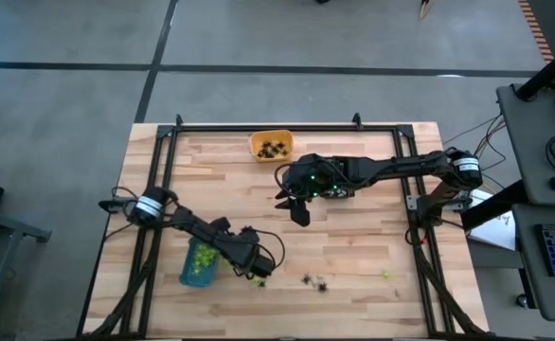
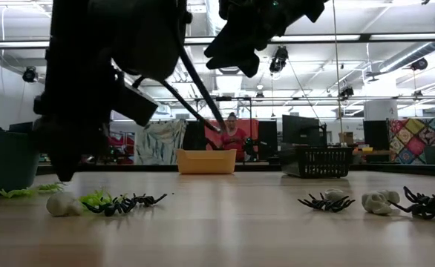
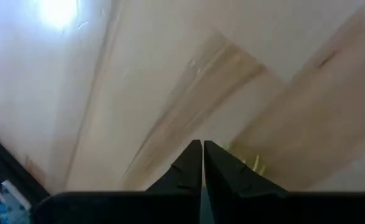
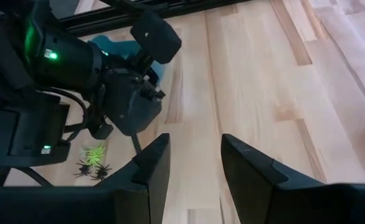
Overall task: Sort Halloween decoration
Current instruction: Put the green spider toy into the blue bin
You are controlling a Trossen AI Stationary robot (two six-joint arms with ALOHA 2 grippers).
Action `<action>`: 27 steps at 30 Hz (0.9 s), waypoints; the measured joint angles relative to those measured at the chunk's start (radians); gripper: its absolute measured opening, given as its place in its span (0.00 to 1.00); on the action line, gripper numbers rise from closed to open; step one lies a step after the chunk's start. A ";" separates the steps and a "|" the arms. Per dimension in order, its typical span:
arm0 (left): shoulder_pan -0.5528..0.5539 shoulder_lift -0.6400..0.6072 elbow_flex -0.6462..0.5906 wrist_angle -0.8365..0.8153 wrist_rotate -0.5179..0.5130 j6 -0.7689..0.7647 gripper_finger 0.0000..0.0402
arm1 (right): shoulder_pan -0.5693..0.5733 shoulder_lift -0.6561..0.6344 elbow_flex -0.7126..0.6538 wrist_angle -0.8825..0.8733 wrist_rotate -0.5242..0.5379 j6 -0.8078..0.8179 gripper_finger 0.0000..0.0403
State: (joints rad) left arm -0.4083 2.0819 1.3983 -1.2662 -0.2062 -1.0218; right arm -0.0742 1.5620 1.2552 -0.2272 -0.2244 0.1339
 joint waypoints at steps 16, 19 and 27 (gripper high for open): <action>-0.017 -0.003 -0.007 0.070 0.027 0.026 0.00 | 0.009 0.000 0.000 0.000 0.016 0.016 0.33; -0.017 -0.003 -0.002 0.075 -0.008 0.039 0.00 | 0.011 0.000 0.000 0.000 0.017 0.017 0.33; -0.015 -0.003 0.069 0.080 -0.058 0.081 0.00 | 0.011 0.000 0.000 0.005 0.018 0.025 0.33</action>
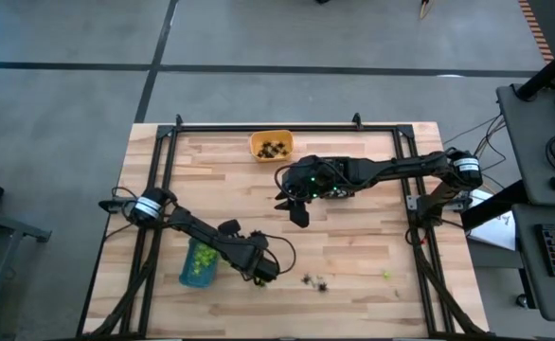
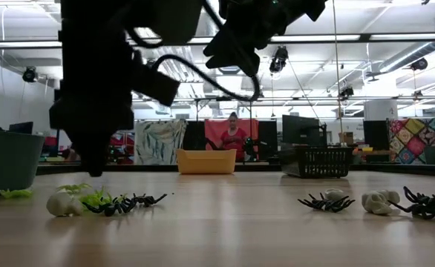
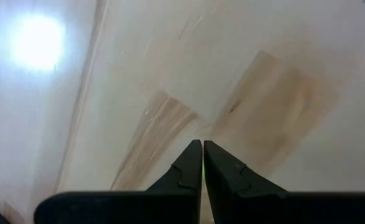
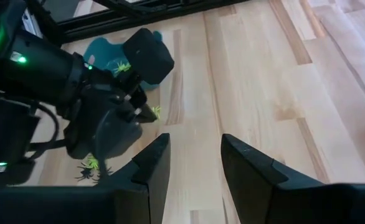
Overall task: Sort Halloween decoration
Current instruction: Put the green spider toy into the blue bin
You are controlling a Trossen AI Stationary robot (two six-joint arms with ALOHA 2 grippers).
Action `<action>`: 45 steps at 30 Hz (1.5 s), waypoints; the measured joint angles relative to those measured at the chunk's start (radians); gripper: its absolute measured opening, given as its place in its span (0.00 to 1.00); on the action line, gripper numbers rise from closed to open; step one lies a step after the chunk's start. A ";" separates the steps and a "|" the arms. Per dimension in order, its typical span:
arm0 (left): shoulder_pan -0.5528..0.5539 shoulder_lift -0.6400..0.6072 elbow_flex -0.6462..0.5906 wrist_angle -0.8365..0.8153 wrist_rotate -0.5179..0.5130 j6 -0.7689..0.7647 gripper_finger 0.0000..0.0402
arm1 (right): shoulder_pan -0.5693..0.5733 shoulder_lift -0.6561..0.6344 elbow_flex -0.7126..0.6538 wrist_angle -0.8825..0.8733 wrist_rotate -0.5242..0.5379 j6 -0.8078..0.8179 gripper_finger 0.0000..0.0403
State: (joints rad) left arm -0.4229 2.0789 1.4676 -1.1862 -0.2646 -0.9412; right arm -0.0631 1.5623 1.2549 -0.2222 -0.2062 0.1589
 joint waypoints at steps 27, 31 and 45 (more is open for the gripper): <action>-0.105 -0.522 -0.493 0.623 -0.139 0.645 0.00 | 0.035 0.000 -0.005 0.032 -0.001 -0.023 0.33; -0.107 -0.569 -0.561 0.637 -0.083 0.601 0.00 | 0.035 0.004 -0.006 0.057 -0.001 -0.030 0.33; -0.119 -0.506 -0.612 0.705 -0.064 0.563 0.34 | 0.035 0.005 -0.017 0.056 -0.001 -0.034 0.33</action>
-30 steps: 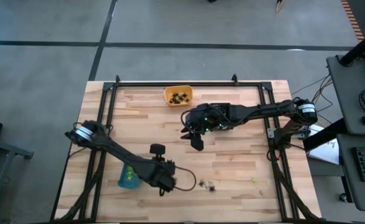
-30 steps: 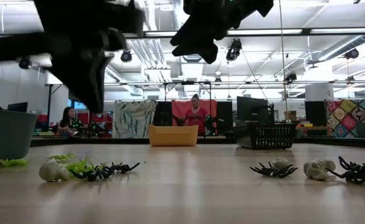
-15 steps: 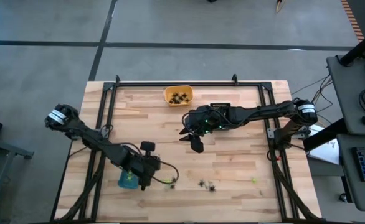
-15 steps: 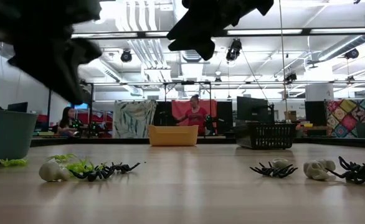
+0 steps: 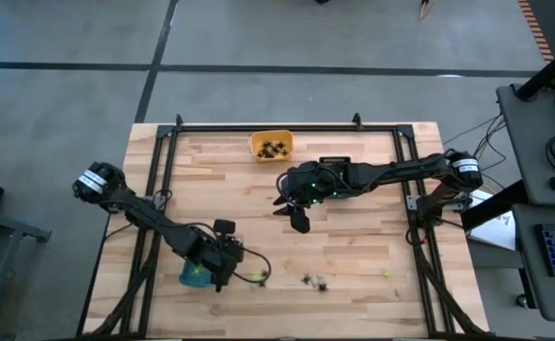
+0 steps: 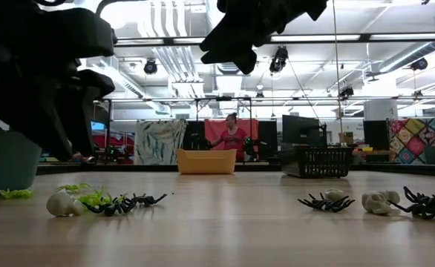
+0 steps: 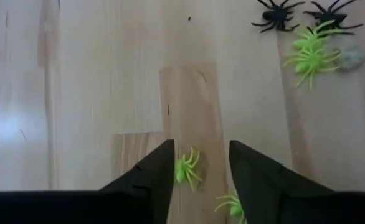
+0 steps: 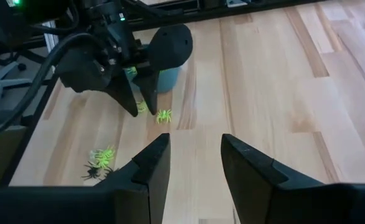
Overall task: Sort Halloween decoration
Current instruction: Put the green spider toy into the blue bin
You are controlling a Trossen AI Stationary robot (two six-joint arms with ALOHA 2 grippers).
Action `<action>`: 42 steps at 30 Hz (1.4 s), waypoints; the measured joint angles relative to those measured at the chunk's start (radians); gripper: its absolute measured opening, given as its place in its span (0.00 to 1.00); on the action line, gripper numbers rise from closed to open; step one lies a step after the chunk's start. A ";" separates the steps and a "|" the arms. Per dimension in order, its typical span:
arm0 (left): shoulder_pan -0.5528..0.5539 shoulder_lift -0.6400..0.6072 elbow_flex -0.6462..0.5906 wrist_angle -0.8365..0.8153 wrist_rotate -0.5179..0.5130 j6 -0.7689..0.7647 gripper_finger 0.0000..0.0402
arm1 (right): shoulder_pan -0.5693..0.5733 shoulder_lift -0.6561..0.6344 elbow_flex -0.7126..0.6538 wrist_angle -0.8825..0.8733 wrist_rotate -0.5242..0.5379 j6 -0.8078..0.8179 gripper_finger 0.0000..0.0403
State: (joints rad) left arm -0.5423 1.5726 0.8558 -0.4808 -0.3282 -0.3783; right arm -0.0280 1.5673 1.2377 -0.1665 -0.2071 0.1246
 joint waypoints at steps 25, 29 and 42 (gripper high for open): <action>0.034 0.093 0.000 -0.004 0.032 -0.054 0.28 | 0.000 0.000 -0.002 0.001 0.001 -0.013 0.33; 0.034 0.121 0.004 0.001 0.032 -0.054 0.27 | 0.002 0.000 -0.006 0.001 0.001 -0.013 0.33; 0.033 0.135 0.028 -0.017 0.021 -0.023 0.06 | 0.004 0.000 -0.012 0.001 0.001 -0.012 0.33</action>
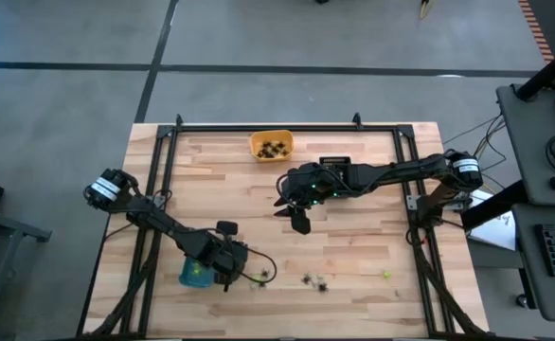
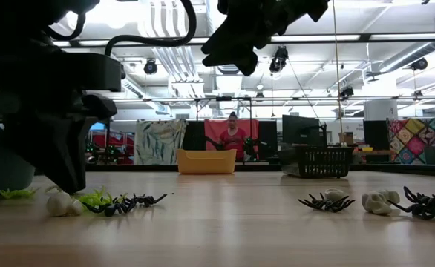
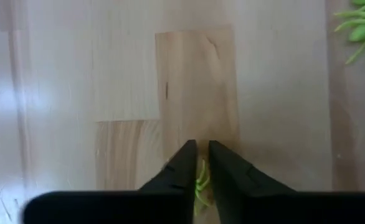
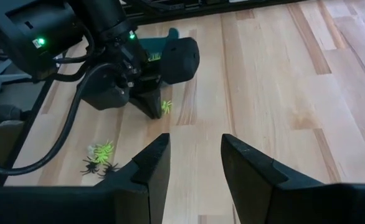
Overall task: Sort Halloween decoration
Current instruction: Put the green spider toy into the blue bin
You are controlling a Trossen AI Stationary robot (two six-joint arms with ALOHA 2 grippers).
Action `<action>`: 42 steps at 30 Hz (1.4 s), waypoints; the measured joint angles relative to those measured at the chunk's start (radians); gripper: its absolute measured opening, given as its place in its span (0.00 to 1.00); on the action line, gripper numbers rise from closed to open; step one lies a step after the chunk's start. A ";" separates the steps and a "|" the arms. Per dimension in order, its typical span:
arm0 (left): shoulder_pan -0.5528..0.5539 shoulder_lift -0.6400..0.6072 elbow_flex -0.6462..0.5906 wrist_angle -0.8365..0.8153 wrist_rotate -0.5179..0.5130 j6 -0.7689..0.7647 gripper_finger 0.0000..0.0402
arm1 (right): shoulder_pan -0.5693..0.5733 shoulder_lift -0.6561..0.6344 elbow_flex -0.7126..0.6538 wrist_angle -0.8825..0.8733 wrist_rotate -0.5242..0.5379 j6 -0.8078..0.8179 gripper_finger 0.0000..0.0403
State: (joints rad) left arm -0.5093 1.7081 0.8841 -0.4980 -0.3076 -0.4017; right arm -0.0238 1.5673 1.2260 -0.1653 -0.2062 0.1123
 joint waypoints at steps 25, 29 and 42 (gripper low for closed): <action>0.025 -0.008 0.103 -0.209 0.065 0.045 0.00 | 0.014 0.000 -0.003 0.009 -0.001 -0.001 0.33; 0.038 -0.008 0.102 -0.209 0.057 0.049 0.00 | 0.013 0.000 -0.003 0.014 0.000 -0.001 0.33; 0.040 -0.008 0.091 -0.167 0.057 0.024 0.00 | 0.013 0.000 -0.004 0.013 -0.001 -0.001 0.33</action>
State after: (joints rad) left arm -0.4694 1.7004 0.9754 -0.6654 -0.2508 -0.3774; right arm -0.0105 1.5673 1.2224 -0.1520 -0.2070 0.1108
